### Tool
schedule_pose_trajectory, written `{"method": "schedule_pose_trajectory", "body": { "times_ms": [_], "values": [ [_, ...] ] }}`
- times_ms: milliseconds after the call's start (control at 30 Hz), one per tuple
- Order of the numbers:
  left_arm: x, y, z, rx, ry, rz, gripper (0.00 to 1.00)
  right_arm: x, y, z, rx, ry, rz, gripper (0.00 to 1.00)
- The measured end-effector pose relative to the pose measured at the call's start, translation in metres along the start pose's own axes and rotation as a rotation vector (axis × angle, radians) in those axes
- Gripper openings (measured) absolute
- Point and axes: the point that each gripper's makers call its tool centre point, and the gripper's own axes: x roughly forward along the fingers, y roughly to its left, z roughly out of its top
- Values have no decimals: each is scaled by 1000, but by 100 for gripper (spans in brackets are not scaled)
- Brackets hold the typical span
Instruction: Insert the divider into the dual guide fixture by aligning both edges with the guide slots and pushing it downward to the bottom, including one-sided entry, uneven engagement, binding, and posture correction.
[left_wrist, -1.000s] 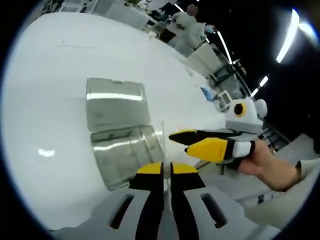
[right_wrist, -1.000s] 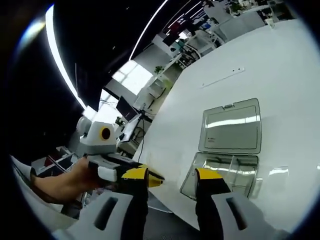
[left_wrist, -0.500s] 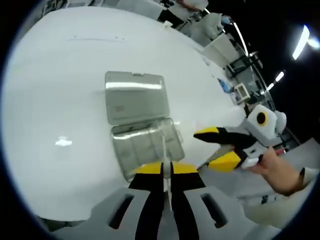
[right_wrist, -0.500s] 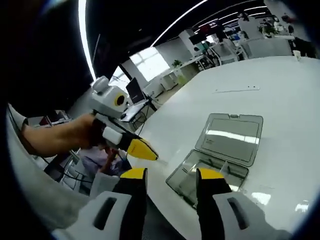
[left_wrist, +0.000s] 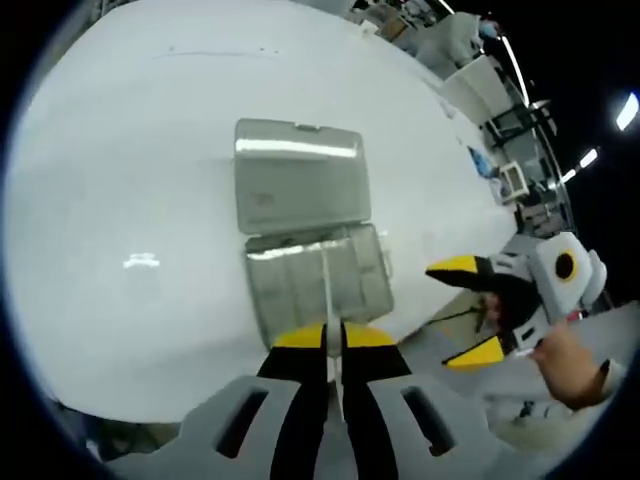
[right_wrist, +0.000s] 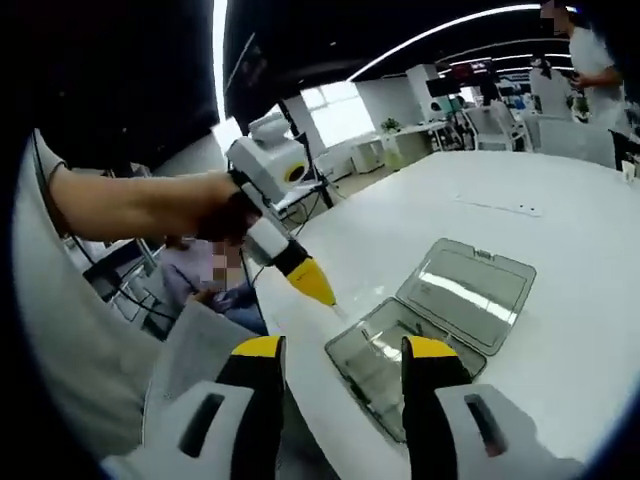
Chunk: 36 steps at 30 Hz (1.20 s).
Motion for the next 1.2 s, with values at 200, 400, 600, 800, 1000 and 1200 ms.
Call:
{"method": "schedule_pose_trajectory", "body": {
  "times_ms": [200, 400, 600, 800, 1000, 1200],
  "values": [
    [9, -2, 3, -8, 27, 34, 0, 0, 4, -8, -128, 33, 9, 49],
    [15, -3, 6, -15, 43, 61, 1, -1, 5, -12, -174, 34, 18, 53],
    [20, -2, 6, -17, 57, 85, 0, -5, 2, -15, -216, 42, 17, 57],
    [22, 3, 6, -26, 72, 114, 0, -9, 0, -20, -257, 52, 10, 61],
    [25, 8, 3, -41, 91, 143, 0, -8, -1, -26, -307, 81, 3, 64],
    [27, 9, 4, -46, 102, 158, 0, -8, -3, -33, -351, 115, -3, 67]
  ]
}}
